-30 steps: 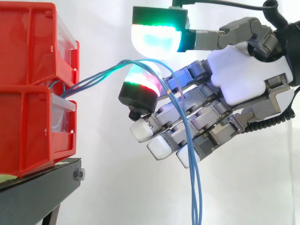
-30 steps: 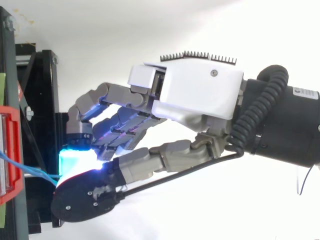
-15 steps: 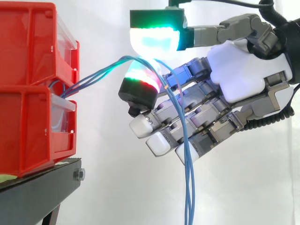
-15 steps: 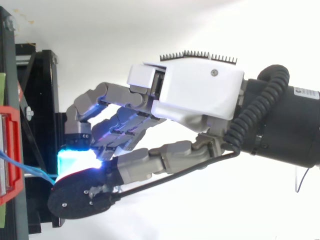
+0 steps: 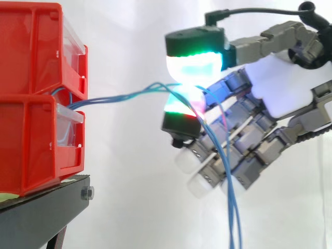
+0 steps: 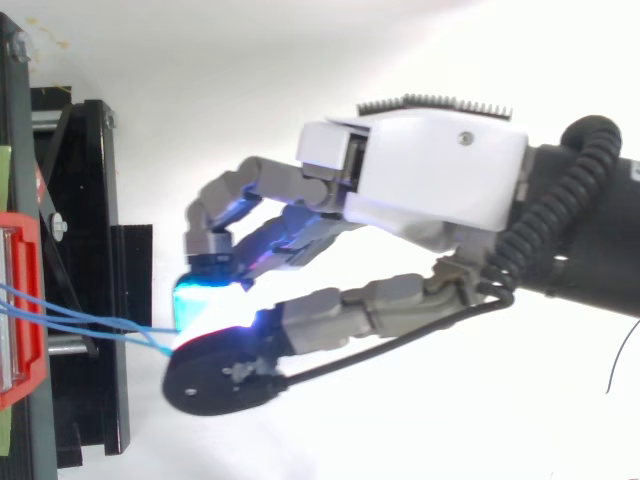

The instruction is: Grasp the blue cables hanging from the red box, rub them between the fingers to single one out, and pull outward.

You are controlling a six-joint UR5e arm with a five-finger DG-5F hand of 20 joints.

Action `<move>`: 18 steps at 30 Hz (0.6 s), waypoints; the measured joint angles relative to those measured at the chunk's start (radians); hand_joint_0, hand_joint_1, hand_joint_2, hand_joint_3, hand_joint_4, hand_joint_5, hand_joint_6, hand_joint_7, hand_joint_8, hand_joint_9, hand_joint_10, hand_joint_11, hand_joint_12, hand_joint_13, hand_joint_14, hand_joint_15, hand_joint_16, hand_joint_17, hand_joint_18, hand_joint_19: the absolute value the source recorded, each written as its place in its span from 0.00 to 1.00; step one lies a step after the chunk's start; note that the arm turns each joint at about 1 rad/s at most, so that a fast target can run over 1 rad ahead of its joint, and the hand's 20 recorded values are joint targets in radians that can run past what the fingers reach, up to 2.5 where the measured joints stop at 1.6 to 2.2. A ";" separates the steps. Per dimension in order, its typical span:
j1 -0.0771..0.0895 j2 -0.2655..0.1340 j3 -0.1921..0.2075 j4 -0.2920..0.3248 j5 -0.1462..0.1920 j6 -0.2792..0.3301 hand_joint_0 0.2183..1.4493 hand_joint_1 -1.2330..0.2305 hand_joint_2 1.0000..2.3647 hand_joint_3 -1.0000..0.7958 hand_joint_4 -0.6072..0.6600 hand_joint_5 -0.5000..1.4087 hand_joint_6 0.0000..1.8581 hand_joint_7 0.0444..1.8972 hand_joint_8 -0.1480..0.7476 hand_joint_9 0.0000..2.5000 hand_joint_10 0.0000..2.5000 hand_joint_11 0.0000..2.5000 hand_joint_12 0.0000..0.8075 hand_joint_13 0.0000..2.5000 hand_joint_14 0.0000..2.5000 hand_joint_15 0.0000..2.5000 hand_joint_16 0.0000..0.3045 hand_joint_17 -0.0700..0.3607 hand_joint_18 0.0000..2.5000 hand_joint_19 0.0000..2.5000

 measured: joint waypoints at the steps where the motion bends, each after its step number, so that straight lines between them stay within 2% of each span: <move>1: 0.000 0.005 -0.001 -0.015 0.001 -0.015 0.30 0.32 0.01 0.54 0.40 0.20 0.47 0.59 0.42 0.26 0.00 0.08 0.50 0.20 0.00 0.12 0.18 0.44 0.20 0.13; 3: -0.001 0.019 -0.002 -0.044 0.008 -0.055 0.30 0.32 0.01 0.54 0.40 0.20 0.46 0.59 0.41 0.25 0.00 0.08 0.50 0.20 0.00 0.12 0.18 0.44 0.20 0.13; 7: -0.002 0.047 -0.004 -0.088 0.061 -0.139 0.30 0.32 0.01 0.54 0.40 0.20 0.46 0.59 0.41 0.25 0.00 0.07 0.51 0.20 0.00 0.12 0.18 0.44 0.20 0.13; 10: -0.001 0.054 -0.004 -0.108 0.092 -0.178 0.30 0.32 0.01 0.54 0.40 0.20 0.46 0.59 0.42 0.25 0.00 0.07 0.51 0.20 0.00 0.12 0.18 0.44 0.20 0.13; 13: 0.001 0.056 -0.004 -0.123 0.111 -0.210 0.30 0.32 0.01 0.54 0.40 0.20 0.46 0.59 0.42 0.25 0.00 0.07 0.51 0.21 0.00 0.12 0.18 0.44 0.20 0.13; 18: 0.002 0.056 -0.005 -0.131 0.121 -0.229 0.30 0.32 0.01 0.54 0.39 0.20 0.46 0.60 0.41 0.25 0.00 0.07 0.51 0.21 0.00 0.13 0.18 0.44 0.20 0.13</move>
